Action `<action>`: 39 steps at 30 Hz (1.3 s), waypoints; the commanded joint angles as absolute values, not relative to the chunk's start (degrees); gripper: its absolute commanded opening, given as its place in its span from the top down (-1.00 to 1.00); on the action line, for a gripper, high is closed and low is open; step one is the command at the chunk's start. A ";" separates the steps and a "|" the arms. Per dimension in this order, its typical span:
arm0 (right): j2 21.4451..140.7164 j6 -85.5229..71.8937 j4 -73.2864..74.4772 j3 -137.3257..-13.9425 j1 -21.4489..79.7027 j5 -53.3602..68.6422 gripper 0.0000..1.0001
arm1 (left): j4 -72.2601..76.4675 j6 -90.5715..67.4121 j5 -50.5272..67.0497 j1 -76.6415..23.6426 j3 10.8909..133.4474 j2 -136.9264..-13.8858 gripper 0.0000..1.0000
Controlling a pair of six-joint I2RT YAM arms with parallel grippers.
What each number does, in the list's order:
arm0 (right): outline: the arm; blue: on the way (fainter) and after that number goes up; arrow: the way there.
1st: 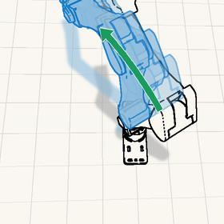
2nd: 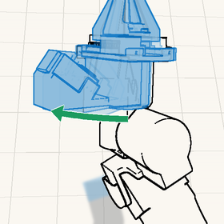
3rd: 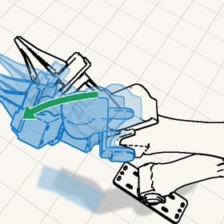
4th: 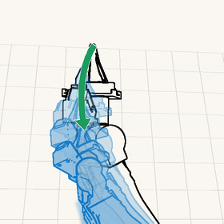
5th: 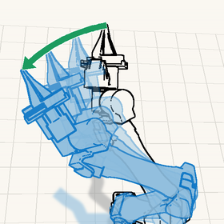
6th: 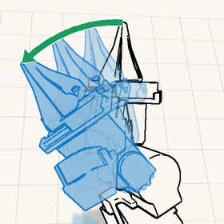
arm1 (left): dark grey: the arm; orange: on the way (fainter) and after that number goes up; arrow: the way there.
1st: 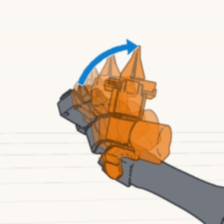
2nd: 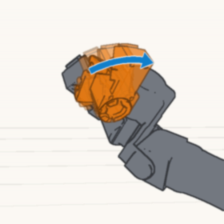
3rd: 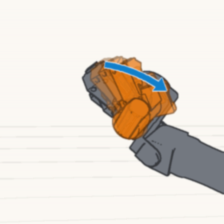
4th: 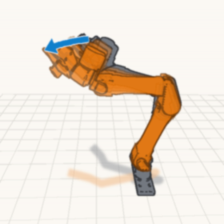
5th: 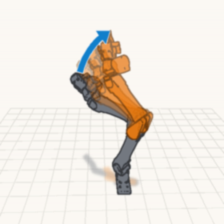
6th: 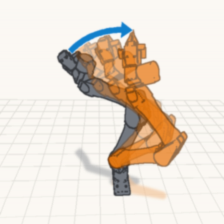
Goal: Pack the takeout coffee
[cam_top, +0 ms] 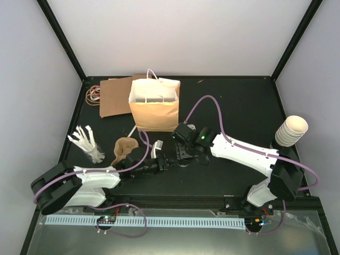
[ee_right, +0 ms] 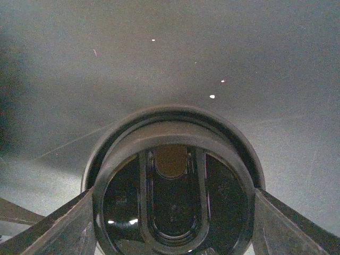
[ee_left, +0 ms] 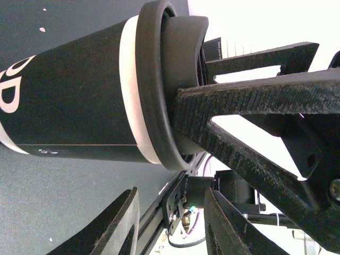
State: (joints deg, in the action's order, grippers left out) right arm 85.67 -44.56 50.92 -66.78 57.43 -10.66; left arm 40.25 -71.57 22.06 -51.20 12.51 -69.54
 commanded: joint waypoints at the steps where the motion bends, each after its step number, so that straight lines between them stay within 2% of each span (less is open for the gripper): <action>1: 88.34 -49.20 54.34 -67.49 58.46 -7.87 -0.32 | 47.42 -73.27 20.03 -51.68 12.56 -72.05 0.27; 10: 88.65 -48.78 54.92 -68.25 58.61 -7.11 -0.32 | 54.51 -75.16 19.92 -51.69 12.86 -79.21 0.31; 15: 88.68 -48.76 54.44 -67.77 58.61 -6.73 -0.31 | 61.16 -75.25 20.39 -51.70 12.29 -81.01 0.24; 27: 88.58 -48.77 53.42 -67.06 58.60 -5.80 -0.31 | 61.88 -75.90 18.14 -51.59 12.54 -81.87 0.20; 32: 88.59 -48.68 53.52 -67.24 58.62 -5.98 -0.31 | 51.14 -76.12 17.66 -51.50 14.36 -81.64 0.34; 35: 88.59 -48.68 53.44 -67.15 58.62 -5.99 -0.31 | 46.34 -76.37 15.95 -51.50 14.41 -80.90 0.55; 39: 88.96 -48.37 53.23 -67.31 58.62 -6.02 -0.31 | 45.49 -77.08 15.29 -51.50 13.95 -81.88 0.60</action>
State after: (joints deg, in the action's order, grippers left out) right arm 87.15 -47.09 52.27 -68.49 57.78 -10.52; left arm 52.62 -76.12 20.12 -51.53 13.17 -80.23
